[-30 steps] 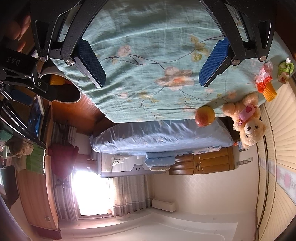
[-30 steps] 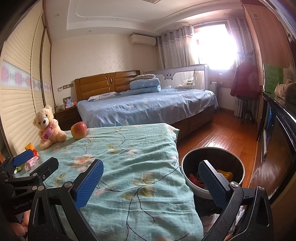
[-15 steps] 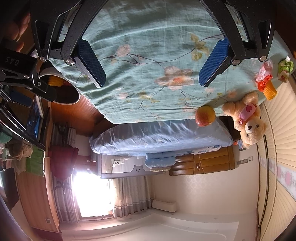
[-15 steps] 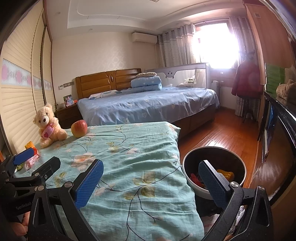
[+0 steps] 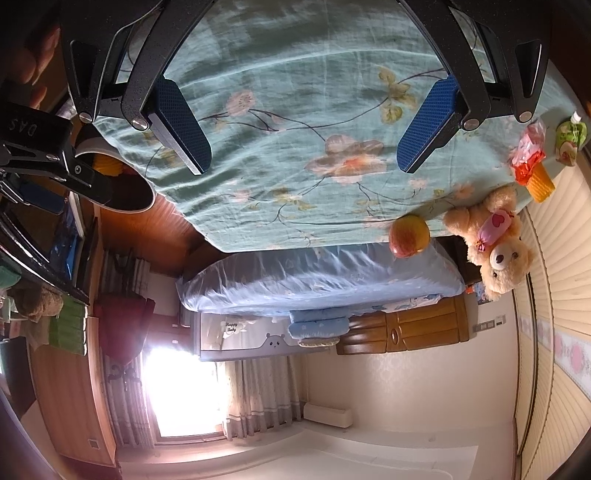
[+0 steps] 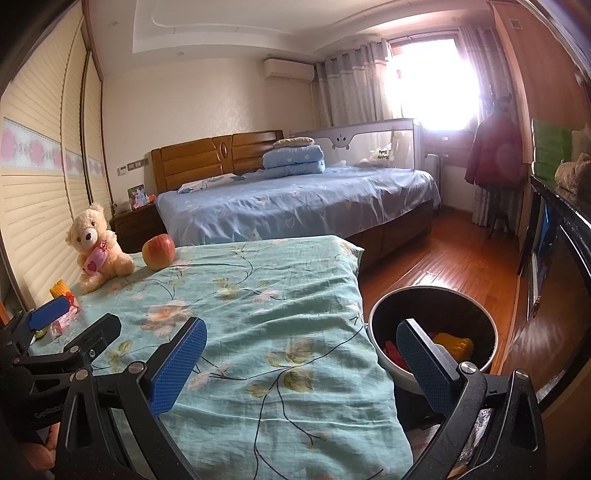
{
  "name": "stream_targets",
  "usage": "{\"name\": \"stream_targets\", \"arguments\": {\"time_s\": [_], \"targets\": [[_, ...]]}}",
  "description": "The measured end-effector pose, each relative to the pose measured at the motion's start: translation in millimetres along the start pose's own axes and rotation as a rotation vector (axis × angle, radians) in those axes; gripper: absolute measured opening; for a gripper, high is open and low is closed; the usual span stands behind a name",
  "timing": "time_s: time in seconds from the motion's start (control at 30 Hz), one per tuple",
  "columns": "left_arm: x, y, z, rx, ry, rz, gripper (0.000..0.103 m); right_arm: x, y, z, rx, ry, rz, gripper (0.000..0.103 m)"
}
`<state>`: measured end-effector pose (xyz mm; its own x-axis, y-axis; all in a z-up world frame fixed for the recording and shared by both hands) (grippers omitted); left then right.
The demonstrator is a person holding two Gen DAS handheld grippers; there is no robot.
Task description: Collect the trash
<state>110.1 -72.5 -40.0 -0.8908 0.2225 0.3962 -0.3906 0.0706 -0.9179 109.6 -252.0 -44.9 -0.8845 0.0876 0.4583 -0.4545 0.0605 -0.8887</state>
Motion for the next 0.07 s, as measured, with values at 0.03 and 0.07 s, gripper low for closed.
{"name": "stream_targets", "arguments": {"time_s": [0.03, 0.07], "targets": [[-1.6, 0.7, -1.4, 0.003, 0.001, -0.005, 0.103, -1.7, 0.2, 0.1, -0.001, -0.001, -0.006, 0.103], [-3.6, 2.0, -2.9, 0.007, 0.001, -0.011, 0.103, -4.1, 0.7, 0.2, -0.002, -0.001, -0.013, 0.103]]}}
Point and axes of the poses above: each gripper's, at about its wrist camera, not at the fingertips, and x roughly against the way its jaws point, z to its right, y to its underside, the point moved 10 cm from there along -x, roughly the way its jaws point, and after that the axes turned 10 degrees about y, right-handed, at the moved point
